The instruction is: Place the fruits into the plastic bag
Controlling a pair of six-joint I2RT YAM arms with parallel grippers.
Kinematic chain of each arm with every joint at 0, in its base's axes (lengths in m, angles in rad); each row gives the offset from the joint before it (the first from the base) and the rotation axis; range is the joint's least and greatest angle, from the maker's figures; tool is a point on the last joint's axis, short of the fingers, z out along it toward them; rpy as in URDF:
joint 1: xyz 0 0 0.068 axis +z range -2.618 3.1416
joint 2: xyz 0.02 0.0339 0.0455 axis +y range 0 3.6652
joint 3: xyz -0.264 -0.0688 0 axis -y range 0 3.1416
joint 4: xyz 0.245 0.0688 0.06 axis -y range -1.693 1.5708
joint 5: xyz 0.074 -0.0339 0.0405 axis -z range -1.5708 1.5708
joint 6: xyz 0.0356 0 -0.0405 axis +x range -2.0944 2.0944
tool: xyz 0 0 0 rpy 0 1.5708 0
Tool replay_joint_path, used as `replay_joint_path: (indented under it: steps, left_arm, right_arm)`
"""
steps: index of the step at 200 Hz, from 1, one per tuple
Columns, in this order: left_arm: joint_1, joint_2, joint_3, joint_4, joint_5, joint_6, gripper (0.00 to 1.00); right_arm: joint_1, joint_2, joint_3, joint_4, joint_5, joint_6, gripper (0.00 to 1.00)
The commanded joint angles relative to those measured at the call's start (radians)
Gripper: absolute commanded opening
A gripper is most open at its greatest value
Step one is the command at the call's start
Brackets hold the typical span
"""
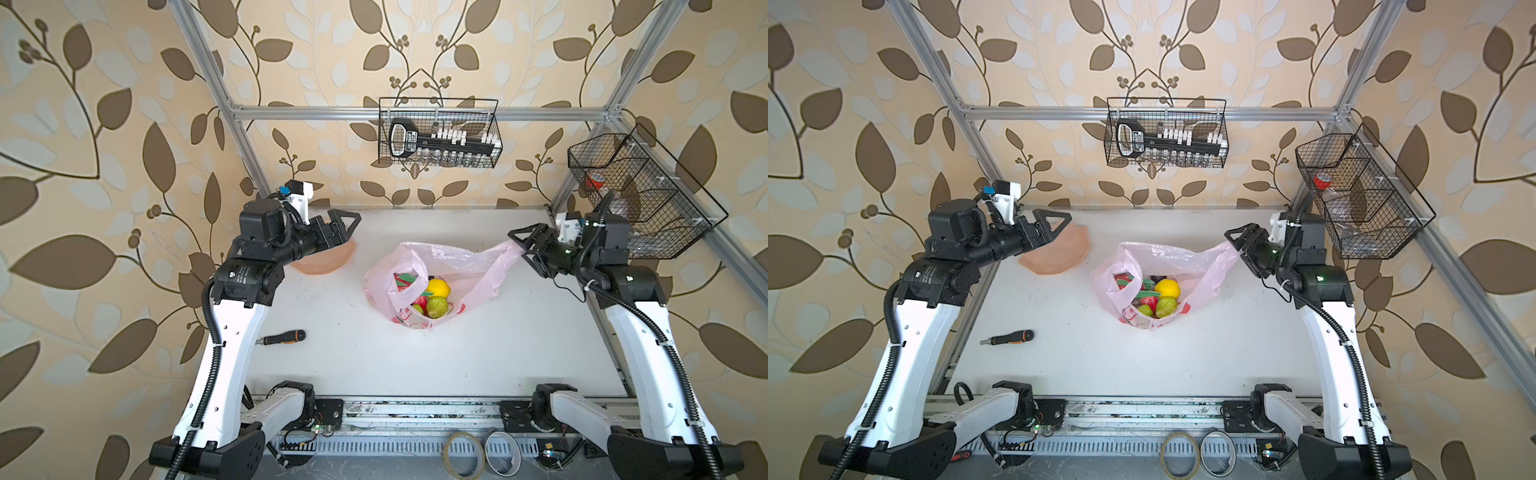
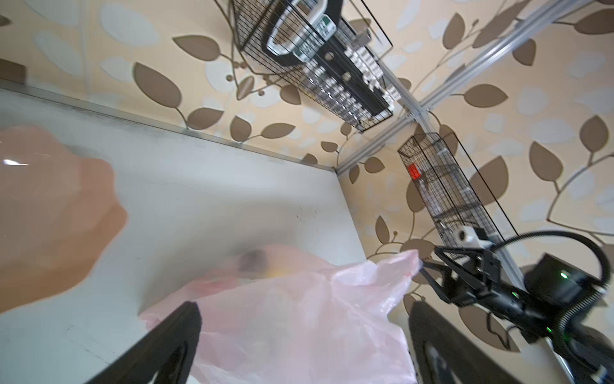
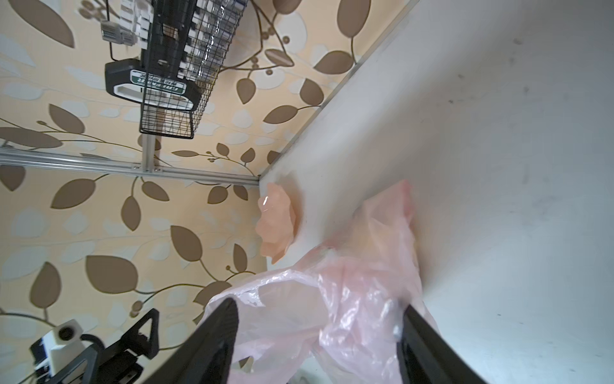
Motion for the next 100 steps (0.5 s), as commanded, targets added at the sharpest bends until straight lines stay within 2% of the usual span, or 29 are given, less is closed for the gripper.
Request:
replay_joint_path:
  steps: [1,54,100]
  left_arm:
    - [0.011,0.001,-0.026,-0.022,-0.097,0.007,0.99]
    - [0.013,0.014,-0.087,0.045,-0.073,-0.025,0.99]
    - [0.014,-0.002,-0.104,0.015,-0.164,0.063,0.99]
  right_arm:
    - [-0.008,-0.026,0.071,-0.107,0.107,-0.149,0.81]
    - [-0.008,-0.053,0.056,-0.127,0.099,-0.188,0.87]
    - [-0.019,-0.081,0.049,-0.154,0.278,-0.291,0.95]
